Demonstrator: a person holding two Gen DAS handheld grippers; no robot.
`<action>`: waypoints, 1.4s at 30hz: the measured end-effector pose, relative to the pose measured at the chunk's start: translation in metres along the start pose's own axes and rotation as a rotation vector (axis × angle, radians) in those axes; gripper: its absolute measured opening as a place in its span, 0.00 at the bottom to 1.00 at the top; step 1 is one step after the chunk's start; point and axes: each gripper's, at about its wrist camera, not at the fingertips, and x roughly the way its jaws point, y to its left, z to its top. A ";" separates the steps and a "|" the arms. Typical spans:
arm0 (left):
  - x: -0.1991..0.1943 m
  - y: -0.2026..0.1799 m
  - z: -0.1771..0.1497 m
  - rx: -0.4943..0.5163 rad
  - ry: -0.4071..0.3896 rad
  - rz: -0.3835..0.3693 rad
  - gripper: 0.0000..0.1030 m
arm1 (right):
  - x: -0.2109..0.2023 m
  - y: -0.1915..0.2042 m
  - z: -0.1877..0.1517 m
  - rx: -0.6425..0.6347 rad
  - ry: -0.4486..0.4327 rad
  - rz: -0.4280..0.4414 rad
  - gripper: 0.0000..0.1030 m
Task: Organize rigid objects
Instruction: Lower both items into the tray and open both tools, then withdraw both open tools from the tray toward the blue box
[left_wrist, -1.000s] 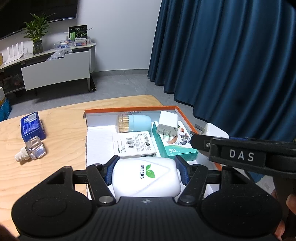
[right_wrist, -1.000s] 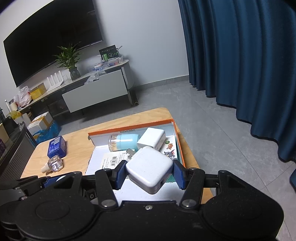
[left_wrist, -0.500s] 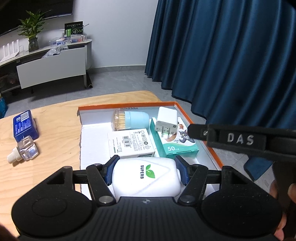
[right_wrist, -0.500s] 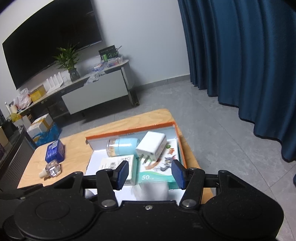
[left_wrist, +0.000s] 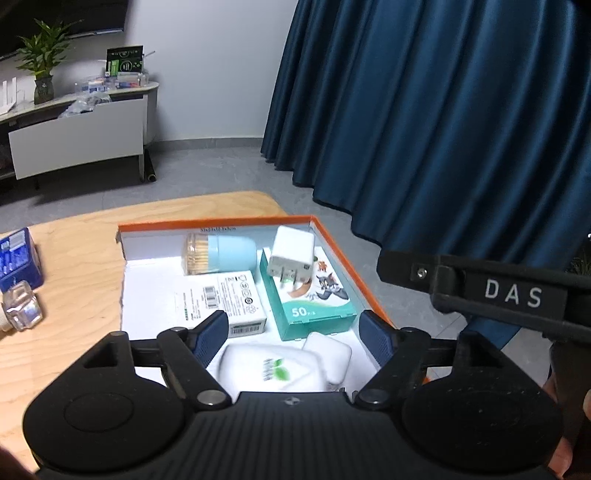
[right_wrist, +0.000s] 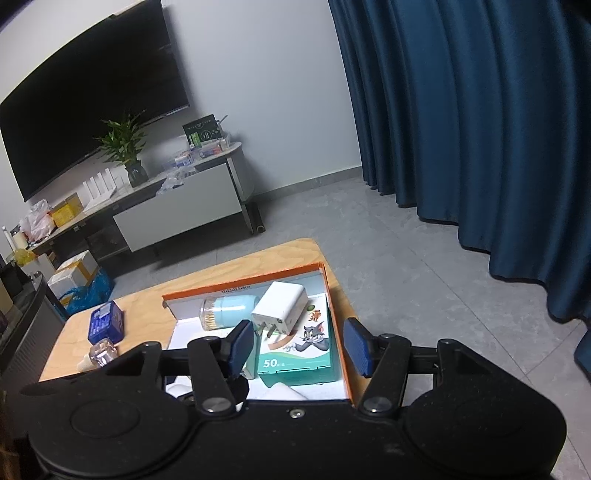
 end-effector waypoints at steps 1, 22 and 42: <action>-0.002 0.000 0.000 0.001 0.000 0.002 0.78 | -0.002 0.000 0.000 -0.001 -0.005 0.006 0.67; -0.076 0.085 -0.009 -0.189 -0.034 0.261 0.99 | -0.004 0.072 -0.009 -0.117 -0.019 0.120 0.86; -0.129 0.182 -0.025 -0.343 -0.078 0.440 1.00 | 0.050 0.196 -0.035 -0.303 0.129 0.314 0.86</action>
